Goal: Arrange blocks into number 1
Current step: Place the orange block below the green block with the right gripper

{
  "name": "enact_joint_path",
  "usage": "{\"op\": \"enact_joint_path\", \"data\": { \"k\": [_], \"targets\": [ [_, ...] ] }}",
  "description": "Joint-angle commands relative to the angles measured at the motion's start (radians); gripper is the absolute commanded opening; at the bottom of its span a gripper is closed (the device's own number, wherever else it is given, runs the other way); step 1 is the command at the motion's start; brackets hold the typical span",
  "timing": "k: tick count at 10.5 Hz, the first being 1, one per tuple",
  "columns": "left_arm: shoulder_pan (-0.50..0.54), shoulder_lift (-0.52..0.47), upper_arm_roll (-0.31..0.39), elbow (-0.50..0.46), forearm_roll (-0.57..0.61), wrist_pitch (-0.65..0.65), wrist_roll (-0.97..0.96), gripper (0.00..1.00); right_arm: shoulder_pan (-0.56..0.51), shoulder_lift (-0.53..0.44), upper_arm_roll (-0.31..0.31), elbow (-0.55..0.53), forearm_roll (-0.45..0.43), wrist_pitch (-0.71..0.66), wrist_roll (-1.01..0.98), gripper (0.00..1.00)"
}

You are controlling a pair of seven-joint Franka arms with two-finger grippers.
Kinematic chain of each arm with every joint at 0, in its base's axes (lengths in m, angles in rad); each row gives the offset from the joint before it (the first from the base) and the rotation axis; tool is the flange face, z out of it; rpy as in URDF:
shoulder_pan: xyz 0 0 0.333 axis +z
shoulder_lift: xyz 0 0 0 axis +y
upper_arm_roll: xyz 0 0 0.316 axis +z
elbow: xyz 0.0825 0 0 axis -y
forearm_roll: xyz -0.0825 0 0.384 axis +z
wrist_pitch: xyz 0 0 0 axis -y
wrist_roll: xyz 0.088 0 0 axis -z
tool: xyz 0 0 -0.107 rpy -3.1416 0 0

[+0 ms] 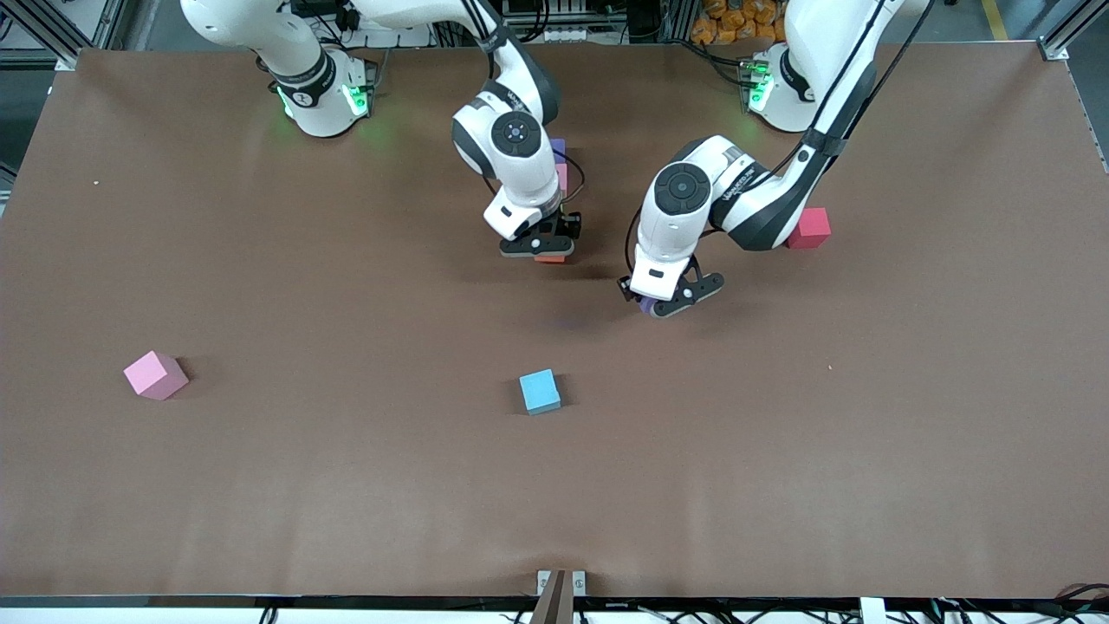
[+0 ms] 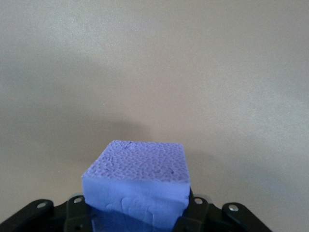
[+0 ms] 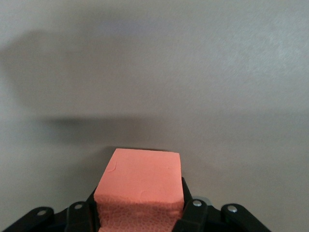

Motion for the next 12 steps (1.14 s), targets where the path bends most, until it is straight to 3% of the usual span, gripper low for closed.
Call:
{"op": "enact_joint_path", "data": {
  "k": [1, 6, 8, 12],
  "targets": [
    [0.001, 0.019, -0.001, 0.014, 0.029, -0.017, 0.005, 0.0, 0.025, 0.013, -0.008, 0.005, -0.024, -0.008, 0.041, 0.55],
    [-0.001, 0.028, -0.001, 0.014, 0.029, -0.017, 0.004, 0.0, 0.036, 0.024, -0.005, -0.006, -0.024, -0.005, 0.047, 0.57],
    [-0.004, 0.029, -0.001, 0.014, 0.029, -0.017, 0.004, 0.0, 0.036, 0.022, -0.005, -0.004, -0.024, -0.006, 0.056, 1.0],
    [-0.005, 0.036, -0.001, 0.015, 0.03, -0.015, 0.005, 0.0, 0.001, -0.042, -0.005, -0.016, -0.024, -0.023, 0.067, 1.0]
  ]
}}
